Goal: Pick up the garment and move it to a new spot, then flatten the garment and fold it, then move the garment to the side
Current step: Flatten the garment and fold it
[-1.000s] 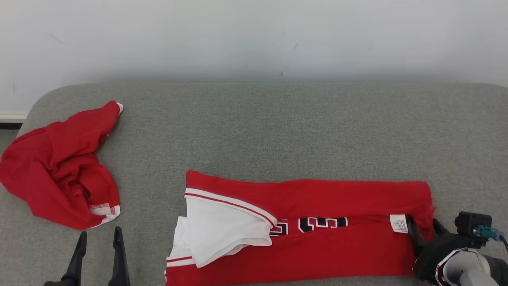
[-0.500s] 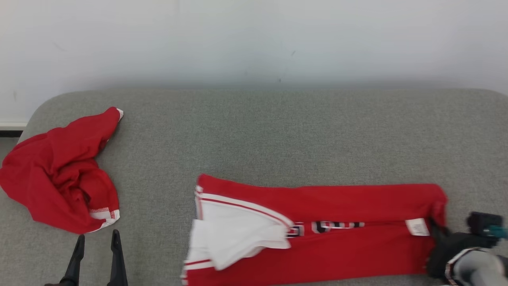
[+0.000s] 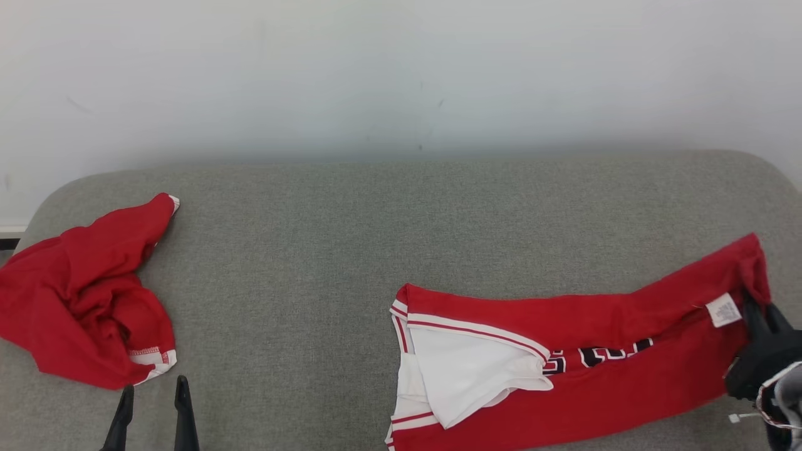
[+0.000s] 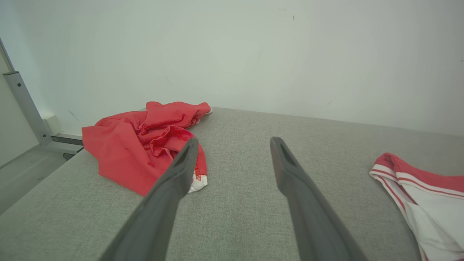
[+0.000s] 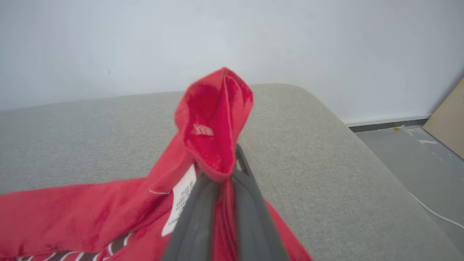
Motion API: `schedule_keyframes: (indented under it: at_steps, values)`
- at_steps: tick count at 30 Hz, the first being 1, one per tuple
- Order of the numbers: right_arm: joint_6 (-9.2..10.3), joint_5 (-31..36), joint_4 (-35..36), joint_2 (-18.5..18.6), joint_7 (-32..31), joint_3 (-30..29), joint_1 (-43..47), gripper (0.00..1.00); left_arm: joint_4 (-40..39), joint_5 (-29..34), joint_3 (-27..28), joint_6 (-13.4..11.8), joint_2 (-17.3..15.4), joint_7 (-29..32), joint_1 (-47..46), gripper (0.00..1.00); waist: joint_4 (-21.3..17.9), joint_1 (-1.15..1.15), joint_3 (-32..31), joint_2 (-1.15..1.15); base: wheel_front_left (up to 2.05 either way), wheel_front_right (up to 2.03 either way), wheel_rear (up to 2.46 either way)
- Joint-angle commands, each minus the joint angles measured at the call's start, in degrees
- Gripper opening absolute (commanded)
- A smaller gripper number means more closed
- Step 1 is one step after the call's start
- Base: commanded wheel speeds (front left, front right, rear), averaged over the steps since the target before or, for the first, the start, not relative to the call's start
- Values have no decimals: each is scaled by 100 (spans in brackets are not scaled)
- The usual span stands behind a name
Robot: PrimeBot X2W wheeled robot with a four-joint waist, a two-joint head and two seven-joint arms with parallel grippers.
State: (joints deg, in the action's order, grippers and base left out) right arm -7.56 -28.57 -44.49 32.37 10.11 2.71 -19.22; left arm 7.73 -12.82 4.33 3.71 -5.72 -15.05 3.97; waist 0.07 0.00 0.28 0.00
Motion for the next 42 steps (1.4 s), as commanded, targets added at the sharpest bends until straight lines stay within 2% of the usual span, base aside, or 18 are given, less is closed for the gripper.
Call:
schedule_keyframes:
  at_steps: [1,7,11,16,22,32,33,34,37,42]
  values:
    - [17,16,224,-154,18,78,67,0,-4,53,35,18,28,-17,92,100,-41,0,-27,0,0,0,0]
    - [17,47,1526,-674,-291,455,371,0,36,106,94,73,80,-17,93,100,-53,0,-52,0,0,0,0]
    - [17,117,2289,-1109,-606,905,575,0,77,163,86,122,103,-17,1,100,6,0,-35,0,0,0,0]
    - [17,179,2798,-1644,-868,1318,641,0,129,198,78,171,119,-17,-98,100,90,0,35,0,0,0,0]
    - [16,281,2636,-2294,-894,1698,460,0,193,215,36,210,153,-17,-216,100,233,0,139,0,0,0,0]
    - [16,421,1331,-2758,-661,1955,110,0,325,243,-36,258,196,-17,-363,100,463,0,232,0,0,0,0]
    - [16,448,1248,-2777,-583,1980,60,36,341,239,-30,266,198,-17,-380,100,474,0,232,0,0,0,0]
    - [16,412,1172,-2796,-538,2015,32,100,354,241,-27,274,201,-17,-387,100,484,0,231,0,0,0,0]
    - [16,399,1125,-2778,-291,2094,-77,100,391,246,3,271,205,-17,-379,100,483,0,216,0,0,0,0]
    - [16,316,1369,-2499,24,2051,-176,100,409,261,78,292,211,-17,-324,100,423,0,156,0,0,0,0]
